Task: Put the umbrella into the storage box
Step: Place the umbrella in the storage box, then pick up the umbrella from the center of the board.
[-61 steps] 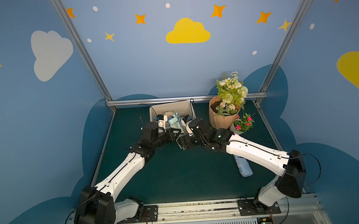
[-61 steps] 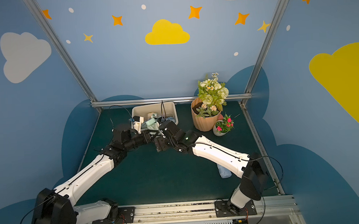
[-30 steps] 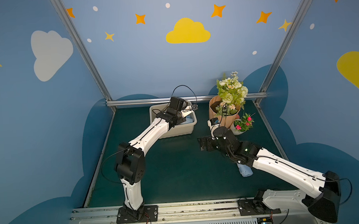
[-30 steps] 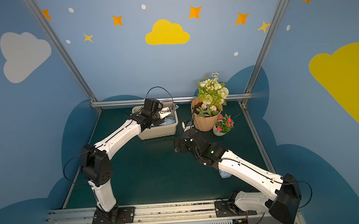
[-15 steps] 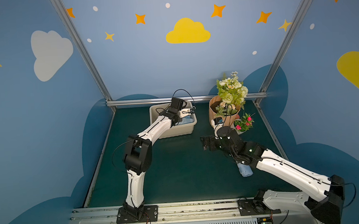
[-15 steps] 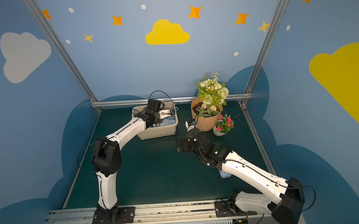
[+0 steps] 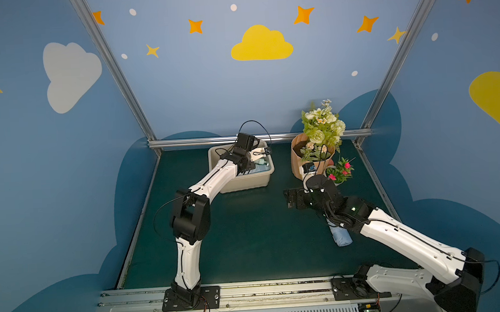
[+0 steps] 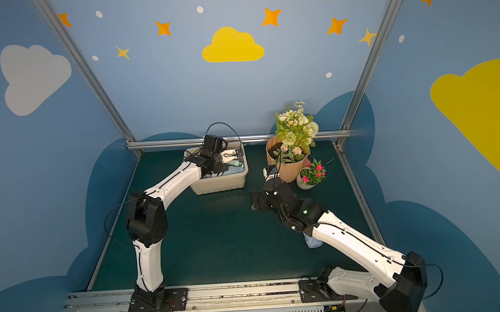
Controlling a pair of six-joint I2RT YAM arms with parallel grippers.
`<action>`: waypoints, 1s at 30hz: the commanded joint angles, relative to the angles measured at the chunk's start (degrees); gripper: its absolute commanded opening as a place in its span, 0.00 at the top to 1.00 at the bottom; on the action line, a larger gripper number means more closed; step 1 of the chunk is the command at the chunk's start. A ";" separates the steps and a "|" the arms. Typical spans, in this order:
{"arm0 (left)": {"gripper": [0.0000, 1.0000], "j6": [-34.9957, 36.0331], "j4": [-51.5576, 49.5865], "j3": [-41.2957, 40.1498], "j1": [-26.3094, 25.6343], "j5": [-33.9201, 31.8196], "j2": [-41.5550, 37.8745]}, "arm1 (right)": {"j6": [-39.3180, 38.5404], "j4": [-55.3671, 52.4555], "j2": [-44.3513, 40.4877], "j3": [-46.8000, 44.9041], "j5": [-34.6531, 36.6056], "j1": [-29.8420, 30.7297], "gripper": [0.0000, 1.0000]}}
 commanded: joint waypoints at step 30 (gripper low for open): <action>0.06 -58.58 22.51 -39.25 2.43 18.07 -44.89 | 14.55 -24.35 5.08 -15.36 -8.74 -30.03 0.02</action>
